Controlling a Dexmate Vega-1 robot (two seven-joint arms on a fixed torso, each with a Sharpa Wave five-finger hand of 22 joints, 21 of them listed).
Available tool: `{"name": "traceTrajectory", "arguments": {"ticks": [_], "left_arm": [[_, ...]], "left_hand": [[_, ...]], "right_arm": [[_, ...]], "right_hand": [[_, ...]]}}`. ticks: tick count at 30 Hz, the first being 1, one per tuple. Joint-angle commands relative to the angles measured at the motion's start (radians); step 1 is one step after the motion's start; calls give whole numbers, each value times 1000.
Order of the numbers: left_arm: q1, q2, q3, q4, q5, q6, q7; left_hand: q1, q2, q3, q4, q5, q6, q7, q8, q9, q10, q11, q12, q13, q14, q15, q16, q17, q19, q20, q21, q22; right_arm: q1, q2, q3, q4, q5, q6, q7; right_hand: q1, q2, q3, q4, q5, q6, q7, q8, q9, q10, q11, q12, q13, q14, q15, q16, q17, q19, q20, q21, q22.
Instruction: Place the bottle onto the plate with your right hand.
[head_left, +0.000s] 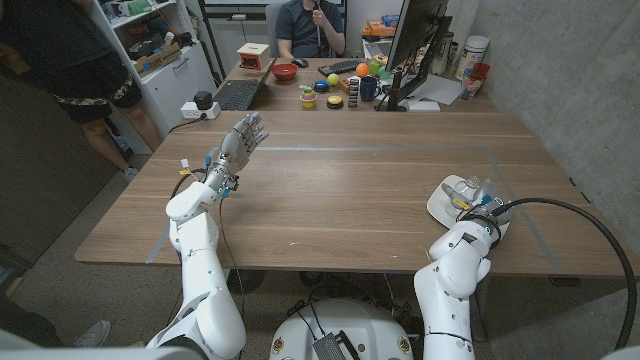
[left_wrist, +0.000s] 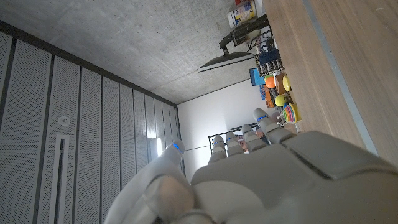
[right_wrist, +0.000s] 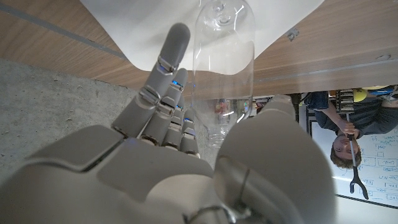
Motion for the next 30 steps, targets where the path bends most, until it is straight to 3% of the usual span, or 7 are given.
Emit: {"name": "traceTrajectory", "arguments": {"ticks": [1, 3, 13, 19, 21, 27, 30], "left_arm": [[-14, 7, -6, 24, 5, -7, 1], [-19, 9, -8, 32, 5, -10, 3], [-27, 12, -11, 46, 8, -12, 3], [-28, 9, -11, 48, 11, -17, 5], [-28, 10, -11, 48, 13, -17, 6], [-27, 6, -10, 45, 13, -18, 8], [-26, 5, -9, 42, 14, -19, 9]], "left_hand": [[-9, 8, -1, 0, 4, -5, -1, 3, 4, -3, -2, 6, 5, -7, -25, 4, 4, 2, -7, -5, 2], [-8, 8, -1, 0, 4, -6, -2, 3, 4, -3, -3, 6, 5, -7, -26, 4, 4, 2, -7, -5, 2], [-8, 8, -2, 0, 4, -7, -2, 3, 4, -2, -3, 6, 5, -7, -26, 3, 4, 2, -8, -5, 2], [-8, 8, -2, 0, 4, -7, -3, 3, 4, -2, -3, 7, 5, -7, -27, 3, 4, 2, -8, -5, 2], [-8, 8, -2, 0, 4, -8, -2, 3, 4, -2, -2, 6, 5, -7, -27, 4, 4, 2, -8, -5, 2], [-8, 8, -2, 0, 4, -7, -3, 3, 4, -3, -4, 6, 5, -7, -26, 3, 4, 3, -7, -5, 2], [-8, 8, -2, 0, 4, -7, -3, 3, 4, -3, -5, 6, 5, -8, -26, 3, 4, 3, -7, -5, 2]], "right_arm": [[13, -2, -4, 4, -13, 5, -6], [16, -5, -6, 4, -10, 11, -15], [28, -18, -10, -2, -16, 25, -23], [30, -20, -12, -4, -27, 24, -21], [27, -24, -7, -9, -8, 37, -26], [27, -25, -5, -13, -8, 41, -26], [22, -31, -6, -15, 2, 55, -46]], "right_hand": [[-4, 4, -21, 2, 16, -10, 2, 9, -2, -6, 0, -4, 2, 3, -18, 17, 2, -26, 31, -57, -77], [-3, 8, -28, 2, 22, -12, 0, 10, -3, -12, 1, -5, 2, -1, -16, 17, 2, -44, 56, -82, -108], [-3, 21, -39, 3, 31, -8, -1, 14, -5, -9, -2, -2, 2, -13, -8, 17, 4, -94, 96, -131, -164], [-2, 56, -61, 7, 52, -7, -6, 17, -8, -11, -3, 0, 2, -76, 14, 8, 2, -266, 230, -257, -252], [-2, 62, -66, 8, 55, -7, -7, 17, -9, -17, -3, -2, 1, -94, 22, 7, 1, -308, 257, -284, -257], [1, 68, -76, 7, 60, -5, -11, 18, -10, -19, -4, -2, 1, -150, 48, -1, -2, -367, 290, -328, -260], [3, 72, -86, 6, 64, -4, -13, 19, -11, -26, -4, -5, 0, -211, 66, -6, -6, -420, 328, -368, -260]]}}
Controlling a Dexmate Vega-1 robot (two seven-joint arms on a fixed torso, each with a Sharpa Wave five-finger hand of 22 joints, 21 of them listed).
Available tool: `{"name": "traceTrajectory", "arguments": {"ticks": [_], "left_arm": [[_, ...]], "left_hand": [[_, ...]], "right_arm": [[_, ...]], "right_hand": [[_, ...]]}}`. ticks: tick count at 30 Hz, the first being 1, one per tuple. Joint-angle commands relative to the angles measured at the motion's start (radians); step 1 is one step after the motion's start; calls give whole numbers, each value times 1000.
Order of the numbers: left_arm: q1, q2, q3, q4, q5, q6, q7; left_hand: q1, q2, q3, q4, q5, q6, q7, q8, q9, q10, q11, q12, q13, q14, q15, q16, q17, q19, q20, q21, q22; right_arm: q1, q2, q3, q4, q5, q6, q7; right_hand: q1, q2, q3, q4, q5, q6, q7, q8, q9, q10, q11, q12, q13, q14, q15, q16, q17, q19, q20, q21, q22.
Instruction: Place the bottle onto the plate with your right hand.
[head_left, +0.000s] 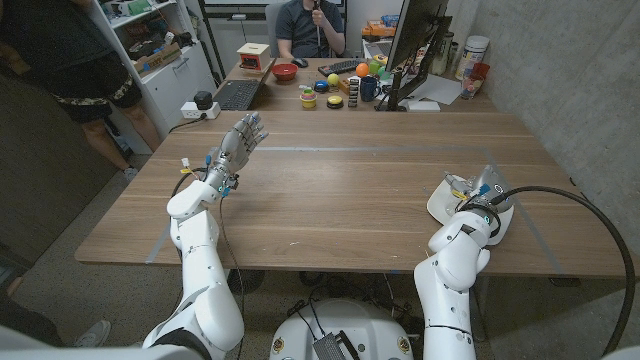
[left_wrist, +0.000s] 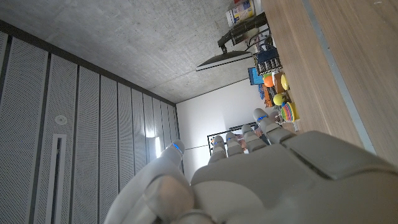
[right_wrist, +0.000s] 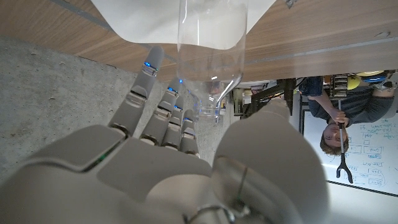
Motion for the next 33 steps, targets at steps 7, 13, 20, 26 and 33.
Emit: {"name": "traceTrajectory", "arguments": {"ticks": [7, 13, 20, 26, 33], "left_arm": [[2, -7, 3, -7, 4, -1, 5], [2, -8, 2, -8, 3, -3, 9], [2, -5, 2, -4, 3, -5, 9], [2, -4, 1, -3, 2, -7, 9], [4, -6, 0, -8, 2, -5, 13]], "left_hand": [[-8, 8, -2, 0, 5, -8, -3, 3, 4, -3, -3, 7, 5, -8, -26, 3, 4, 2, -7, -6, 2], [-8, 8, -3, 0, 5, -9, -4, 3, 4, -3, -4, 7, 5, -8, -26, 3, 4, 2, -7, -6, 2], [-7, 8, -3, 0, 5, -8, -4, 4, 4, -3, -5, 7, 5, -8, -27, 3, 4, 2, -7, -6, 2], [-7, 8, -3, -1, 5, -8, -3, 4, 4, -3, -2, 7, 5, -8, -27, 3, 4, 3, -7, -6, 2], [-6, 7, -3, -1, 5, -8, -3, 4, 4, -3, -4, 7, 5, -8, -26, 3, 4, 3, -8, -6, 2]], "right_arm": [[-9, -22, -5, -30, 15, 49, -23], [-12, -35, -14, -33, 4, 66, -52], [-7, -42, -20, -42, 1, 81, -59], [1, -46, -25, -45, -19, 79, -51], [8, -50, -29, -51, -27, 85, -45]], "right_hand": [[-4, 17, -35, 3, 12, -1, -14, 1, 1, -34, 3, -13, -1, -163, 67, -10, -9, -134, 76, -105, 1], [-12, 23, -45, 6, 14, -3, -19, 0, 0, -42, 1, -14, -2, -199, 81, -7, -12, -189, 78, -144, 1], [-20, 29, -56, 10, 15, 1, -24, 2, 0, -41, -3, -11, -2, -236, 88, -6, -14, -248, 79, -185, 2], [-28, 29, -64, 12, 15, 7, -23, 4, 0, -42, -2, -11, -2, -255, 94, -7, -15, -273, 79, -203, 3], [-44, 27, -82, 16, 16, -4, -16, -1, 0, -64, 3, -17, -2, -308, 112, -9, -16, -321, 79, -238, 6]]}}
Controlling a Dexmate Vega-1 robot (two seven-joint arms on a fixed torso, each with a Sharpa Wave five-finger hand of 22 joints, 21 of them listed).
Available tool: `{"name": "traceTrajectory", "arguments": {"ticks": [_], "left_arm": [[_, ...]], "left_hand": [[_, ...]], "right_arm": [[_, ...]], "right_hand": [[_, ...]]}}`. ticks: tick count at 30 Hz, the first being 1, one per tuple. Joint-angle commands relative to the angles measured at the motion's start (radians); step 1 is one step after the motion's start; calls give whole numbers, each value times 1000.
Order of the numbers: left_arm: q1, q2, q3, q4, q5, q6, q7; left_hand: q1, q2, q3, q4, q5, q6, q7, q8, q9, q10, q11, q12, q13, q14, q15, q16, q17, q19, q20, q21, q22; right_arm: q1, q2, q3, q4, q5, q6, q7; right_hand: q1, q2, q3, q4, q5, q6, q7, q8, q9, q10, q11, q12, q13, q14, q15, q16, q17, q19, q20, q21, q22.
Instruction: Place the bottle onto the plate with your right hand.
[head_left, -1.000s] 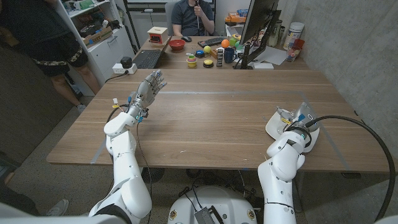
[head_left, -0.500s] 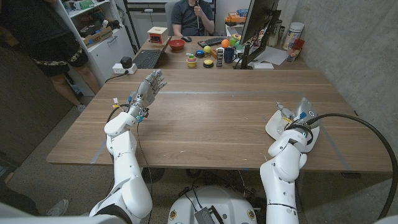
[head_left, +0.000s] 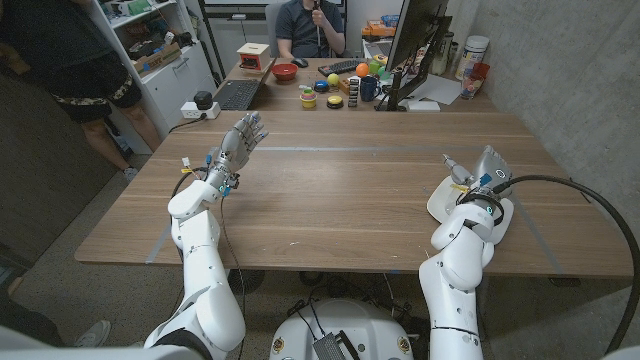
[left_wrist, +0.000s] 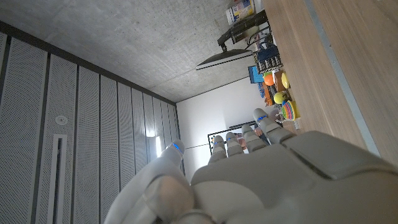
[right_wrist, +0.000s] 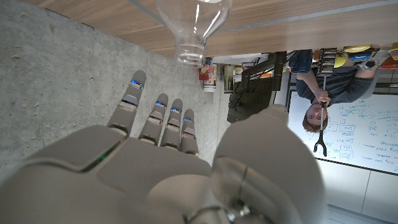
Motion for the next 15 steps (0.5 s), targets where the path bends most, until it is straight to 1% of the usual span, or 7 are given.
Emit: {"name": "traceTrajectory", "arguments": {"ticks": [1, 2, 3, 5, 15], "left_arm": [[3, 0, -1, -3, -1, -1, 3], [3, 0, -1, -3, -2, -1, 2], [3, 0, -1, -3, -2, -2, 2], [3, 0, -1, -5, -2, 3, 2], [0, 1, -1, -4, -4, 2, 3]], "left_hand": [[-6, 7, -3, -1, 5, -8, -4, 4, 4, -3, -4, 7, 5, -8, -27, 3, 4, 2, -7, -7, 2], [-6, 7, -3, -1, 5, -8, -4, 4, 4, -3, -4, 7, 5, -8, -26, 3, 4, 2, -7, -7, 2], [-6, 7, -3, -1, 5, -8, -4, 4, 4, -3, -5, 7, 5, -8, -27, 3, 4, 2, -6, -7, 2], [-6, 7, -3, -1, 5, -8, -4, 4, 4, -4, -5, 7, 5, -8, -26, 3, 4, 2, -7, -7, 2], [-6, 7, -4, -1, 6, -9, -4, 4, 4, -4, -3, 7, 5, -8, -27, 3, 4, 2, -7, -7, 2]], "right_arm": [[12, -11, -8, -8, -18, 12, -1], [14, -12, -10, -5, -28, 8, -6], [17, -11, -10, -9, -32, 6, 13], [17, -14, -12, -9, -34, 9, 5], [24, -18, -18, -28, -35, 21, 2]], "right_hand": [[-16, -3, -15, 1, 4, -5, 9, -1, -1, -14, 2, -8, 2, -23, 7, -1, 2, -26, 1, -18, 3], [-18, -3, -18, 1, 5, -7, 10, -2, -1, -22, 4, -10, 2, -28, 8, 0, 2, -32, 1, -22, 3], [-20, -4, -20, 2, 5, -13, 14, -4, -1, -26, 4, -11, 2, -32, 9, 1, 2, -38, 1, -26, 4], [-23, -4, -25, 2, 6, -16, 18, -5, -1, -38, 7, -15, 2, -44, 10, 0, 2, -43, 1, -32, 5], [-34, -5, -35, 4, 8, -24, 21, -6, -1, -53, 14, -17, 3, -65, 20, 2, 2, -59, 1, -45, 6]]}}
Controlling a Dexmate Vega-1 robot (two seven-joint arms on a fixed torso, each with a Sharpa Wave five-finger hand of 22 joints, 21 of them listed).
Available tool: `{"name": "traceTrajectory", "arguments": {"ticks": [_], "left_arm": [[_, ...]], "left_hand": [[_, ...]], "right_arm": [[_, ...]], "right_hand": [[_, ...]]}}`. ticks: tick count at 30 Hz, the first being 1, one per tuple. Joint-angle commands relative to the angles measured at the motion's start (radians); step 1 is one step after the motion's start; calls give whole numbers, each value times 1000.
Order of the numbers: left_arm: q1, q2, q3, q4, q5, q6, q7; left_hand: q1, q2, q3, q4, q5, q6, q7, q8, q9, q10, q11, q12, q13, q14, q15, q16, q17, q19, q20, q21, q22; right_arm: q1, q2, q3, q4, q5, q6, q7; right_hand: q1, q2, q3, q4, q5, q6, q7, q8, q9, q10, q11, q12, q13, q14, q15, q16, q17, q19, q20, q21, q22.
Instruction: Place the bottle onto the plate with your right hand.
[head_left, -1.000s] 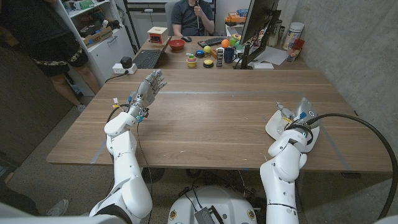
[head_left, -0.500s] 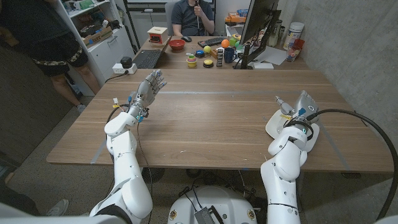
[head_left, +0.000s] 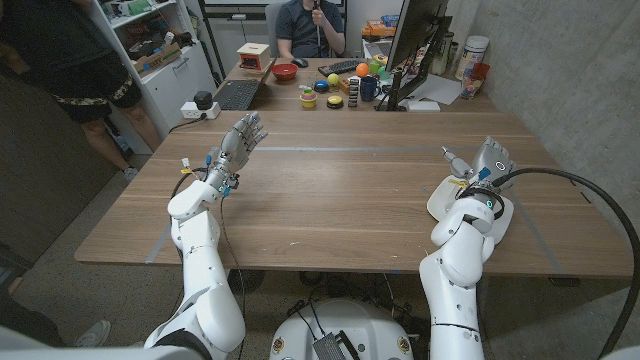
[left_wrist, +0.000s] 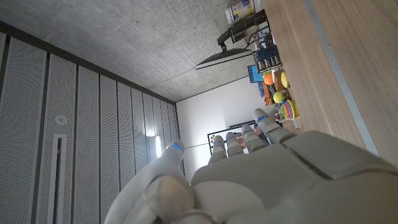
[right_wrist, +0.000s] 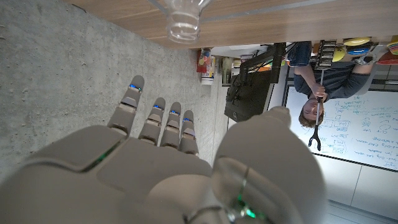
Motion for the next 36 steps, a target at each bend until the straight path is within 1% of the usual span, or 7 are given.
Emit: {"name": "traceTrajectory", "arguments": {"ticks": [1, 9, 15, 26, 27, 30, 36], "left_arm": [[-3, 3, 1, 2, -1, -2, 1], [-12, 5, -1, 14, -2, -4, 2], [-13, 5, 0, 15, 0, -5, 4], [-17, 6, 0, 23, 3, -13, 7], [-17, 4, -1, 22, 2, -10, 8], [-17, 4, -1, 21, 2, -11, 9], [-19, 3, -2, 24, 0, -12, 10]], "left_hand": [[-6, 7, -4, -1, 6, -8, -3, 4, 5, -3, -4, 7, 5, -8, -27, 3, 4, 2, -7, 0, 2], [-5, 7, -4, -2, 6, -9, -3, 4, 4, -4, -5, 7, 5, -8, -27, 3, 4, 2, -7, 0, 2], [-5, 7, -4, -2, 6, -10, -4, 4, 4, -3, -4, 7, 5, -8, -26, 3, 4, 2, -7, -1, 2], [-5, 7, -4, -2, 6, -9, -4, 4, 4, -4, -4, 7, 5, -8, -26, 3, 4, 2, -6, -1, 2], [-5, 7, -4, -2, 6, -9, -4, 4, 4, -4, -4, 7, 5, -8, -26, 3, 4, 2, -7, -1, 2], [-4, 7, -5, -2, 6, -9, -4, 4, 4, -4, -6, 7, 5, -8, -26, 3, 4, 2, -7, -1, 2], [-4, 7, -5, -2, 6, -9, -3, 4, 4, -3, -5, 7, 5, -8, -27, 3, 4, 2, -7, -1, 2]], "right_arm": [[9, -8, -8, -18, -9, 14, -5], [9, -7, -9, -39, 13, 33, -10], [10, -13, -10, -43, 10, 44, -37], [17, -18, -11, -53, 16, 67, -70], [18, -18, -10, -59, 17, 69, -58], [15, -25, -11, -60, 29, 85, -92], [16, -28, -11, -75, 47, 107, -88]], "right_hand": [[-8, -3, -8, 1, 8, -3, -1, 1, -1, -7, 0, -3, 2, -12, 4, 1, 2, -11, -1, -5, 2], [-17, -4, -16, 3, 9, -3, 2, 2, 0, -14, 1, -3, 3, -30, 11, 0, 2, -28, -1, -16, 2], [-22, -4, -20, 4, 10, -4, 3, 2, 0, -18, 0, -4, 3, -36, 10, 1, 2, -33, -1, -21, 3], [-29, -3, -26, 5, 11, 2, 9, 5, 0, -12, 0, 1, 3, -33, 7, 7, 2, -40, -1, -26, 3], [-29, -3, -26, 6, 11, 3, 10, 6, 0, -12, 0, 1, 3, -33, 7, 7, 2, -40, -1, -27, 3], [-30, -2, -27, 6, 12, 4, 11, 7, 0, -8, 0, 3, 3, -31, 5, 9, 1, -41, -1, -28, 3], [-32, 1, -29, 6, 13, 14, 11, 11, 1, -2, 0, 6, 3, -24, 2, 13, 1, -40, -1, -30, 4]]}}
